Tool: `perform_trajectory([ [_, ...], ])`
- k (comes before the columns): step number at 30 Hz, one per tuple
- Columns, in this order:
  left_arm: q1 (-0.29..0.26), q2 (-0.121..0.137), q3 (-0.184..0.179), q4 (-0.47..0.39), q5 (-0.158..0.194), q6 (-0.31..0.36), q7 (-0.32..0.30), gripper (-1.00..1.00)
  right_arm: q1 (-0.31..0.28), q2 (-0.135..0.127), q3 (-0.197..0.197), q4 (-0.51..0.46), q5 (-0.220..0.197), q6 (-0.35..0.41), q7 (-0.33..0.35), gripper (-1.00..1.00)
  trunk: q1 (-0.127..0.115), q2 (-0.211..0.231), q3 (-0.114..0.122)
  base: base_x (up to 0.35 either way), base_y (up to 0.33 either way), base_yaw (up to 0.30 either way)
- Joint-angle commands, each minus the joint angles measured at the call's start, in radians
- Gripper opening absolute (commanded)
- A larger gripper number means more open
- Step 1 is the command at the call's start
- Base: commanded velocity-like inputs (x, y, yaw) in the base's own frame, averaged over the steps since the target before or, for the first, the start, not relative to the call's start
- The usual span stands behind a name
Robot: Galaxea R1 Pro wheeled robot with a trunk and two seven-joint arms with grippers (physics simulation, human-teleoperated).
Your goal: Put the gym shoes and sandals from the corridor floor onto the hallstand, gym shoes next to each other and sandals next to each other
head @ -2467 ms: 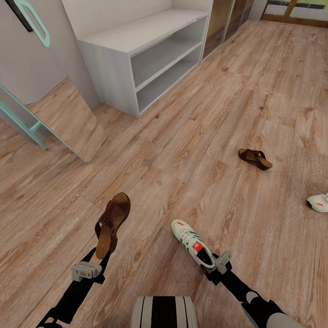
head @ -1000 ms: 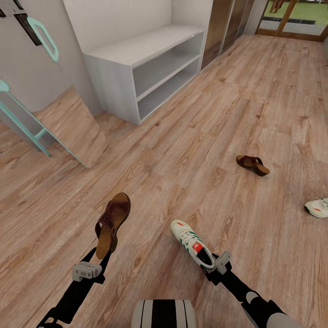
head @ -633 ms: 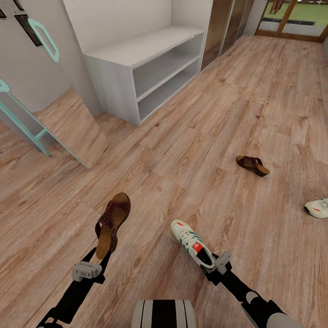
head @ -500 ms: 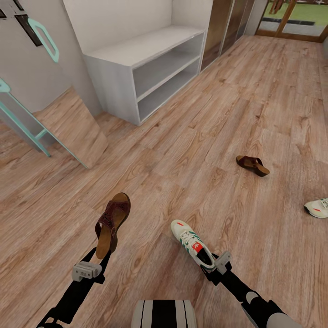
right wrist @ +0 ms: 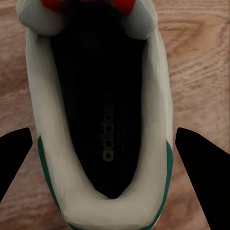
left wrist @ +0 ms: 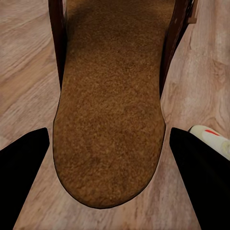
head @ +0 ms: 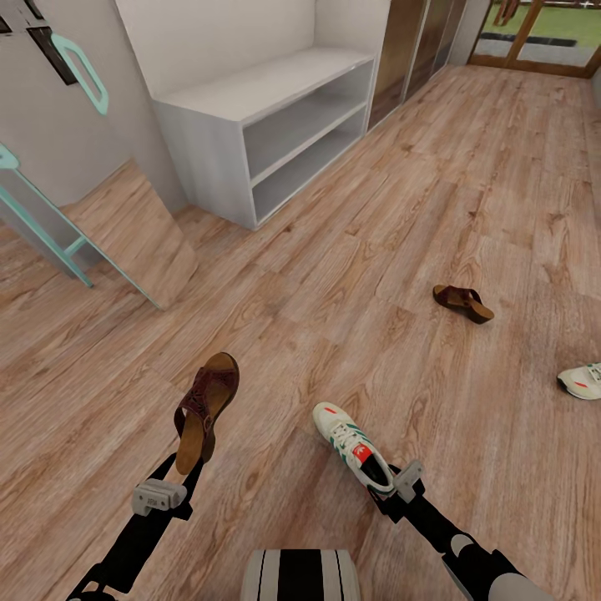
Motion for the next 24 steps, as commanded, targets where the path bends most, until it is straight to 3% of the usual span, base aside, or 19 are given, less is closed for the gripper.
perform_trajectory([
  [1,0.0,0.0,0.0,0.0,0.0,0.0,-0.001,-1.0,0.0,0.0,0.0,0.0,0.0,0.0,-0.003,-1.0,0.0,0.0,0.0,0.0,0.0,0.0],
  [24,0.0,0.0,0.001,0.001,-0.002,0.001,0.0,-1.0,0.002,0.0,0.002,0.0,0.001,-0.003,-0.018,-1.0,0.0,0.0,0.023,0.0,0.0,0.0],
])
